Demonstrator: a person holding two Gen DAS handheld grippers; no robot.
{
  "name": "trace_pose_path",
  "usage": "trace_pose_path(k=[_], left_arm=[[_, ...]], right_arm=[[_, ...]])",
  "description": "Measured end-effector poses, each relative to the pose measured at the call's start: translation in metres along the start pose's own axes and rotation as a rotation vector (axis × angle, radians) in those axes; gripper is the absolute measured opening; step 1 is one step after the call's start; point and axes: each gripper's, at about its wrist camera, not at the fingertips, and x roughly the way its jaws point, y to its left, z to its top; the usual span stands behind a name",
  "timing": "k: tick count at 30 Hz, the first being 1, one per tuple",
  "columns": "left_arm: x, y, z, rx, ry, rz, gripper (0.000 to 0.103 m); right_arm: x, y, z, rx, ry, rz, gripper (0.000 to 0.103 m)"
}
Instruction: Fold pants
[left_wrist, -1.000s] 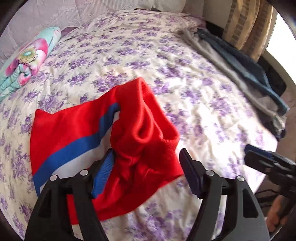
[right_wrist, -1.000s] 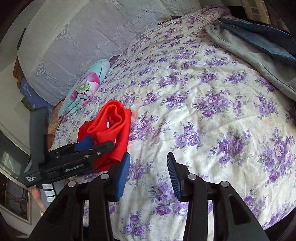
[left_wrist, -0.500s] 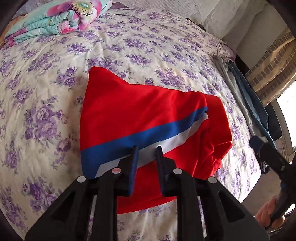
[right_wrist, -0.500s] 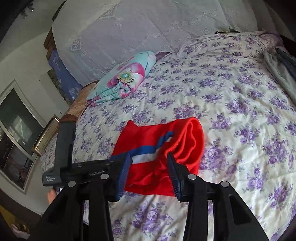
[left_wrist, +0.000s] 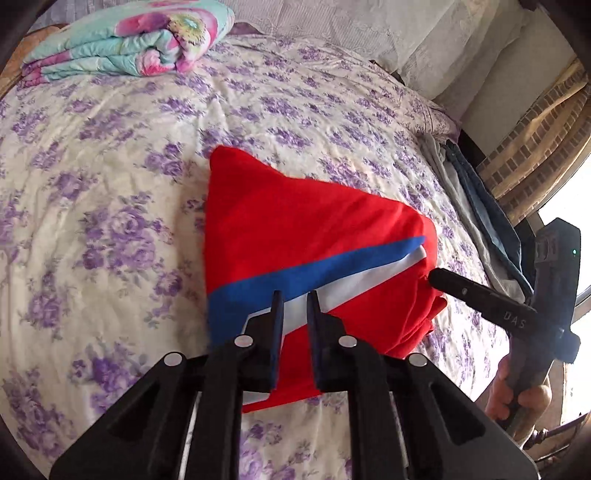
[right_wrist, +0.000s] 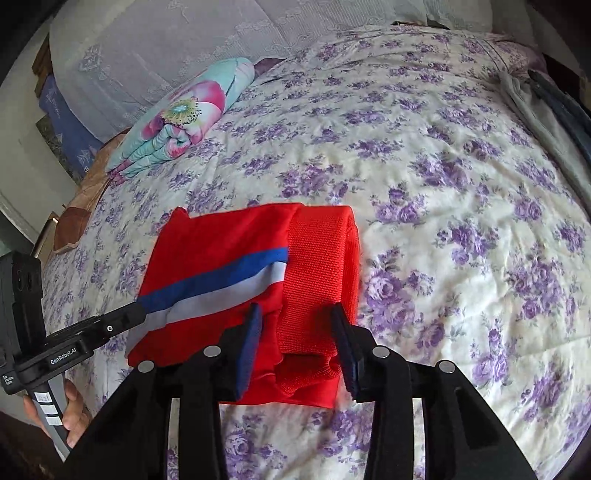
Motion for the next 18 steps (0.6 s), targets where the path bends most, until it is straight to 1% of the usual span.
trace_pose_path(k=[2, 3, 4, 6, 7, 10, 12, 14, 15, 16, 18], left_arm=[[-0.016, 0.003, -0.001, -0.006, -0.019, -0.036, 0.012], [-0.021, 0.004, -0.002, -0.011, -0.021, -0.048, 0.012], [-0.021, 0.002, -0.002, -0.013, -0.018, -0.058, 0.012], [-0.016, -0.002, -0.006, -0.010, -0.005, -0.081, 0.012], [-0.010, -0.005, -0.008, -0.004, 0.001, -0.085, 0.012], [0.016, -0.009, -0.014, 0.013, 0.048, -0.071, 0.012], [0.030, -0.007, -0.020, 0.001, 0.079, -0.063, 0.012], [0.031, -0.005, -0.022, 0.001, 0.068, -0.075, 0.012], [0.030, -0.005, -0.022, 0.004, 0.073, -0.080, 0.012], [0.030, -0.004, -0.023, 0.004, 0.076, -0.082, 0.012], [0.030, 0.000, -0.024, -0.004, 0.080, -0.093, 0.012]], right_arm=[[-0.010, 0.019, 0.017, -0.074, -0.023, 0.024, 0.054], [-0.012, 0.032, 0.027, -0.122, -0.028, 0.043, 0.068], [-0.011, 0.047, 0.035, -0.174, -0.024, 0.072, 0.072], [0.006, 0.078, 0.054, -0.288, 0.021, 0.134, 0.072], [0.019, 0.092, 0.063, -0.327, 0.059, 0.147, 0.072], [0.072, 0.126, 0.091, -0.388, 0.187, 0.136, 0.071], [0.104, 0.139, 0.107, -0.407, 0.246, 0.107, 0.071], [0.132, 0.147, 0.116, -0.411, 0.307, 0.096, 0.065], [0.143, 0.151, 0.118, -0.418, 0.321, 0.062, 0.056], [0.155, 0.154, 0.119, -0.431, 0.343, 0.029, 0.039], [0.177, 0.157, 0.111, -0.445, 0.422, 0.008, 0.020]])
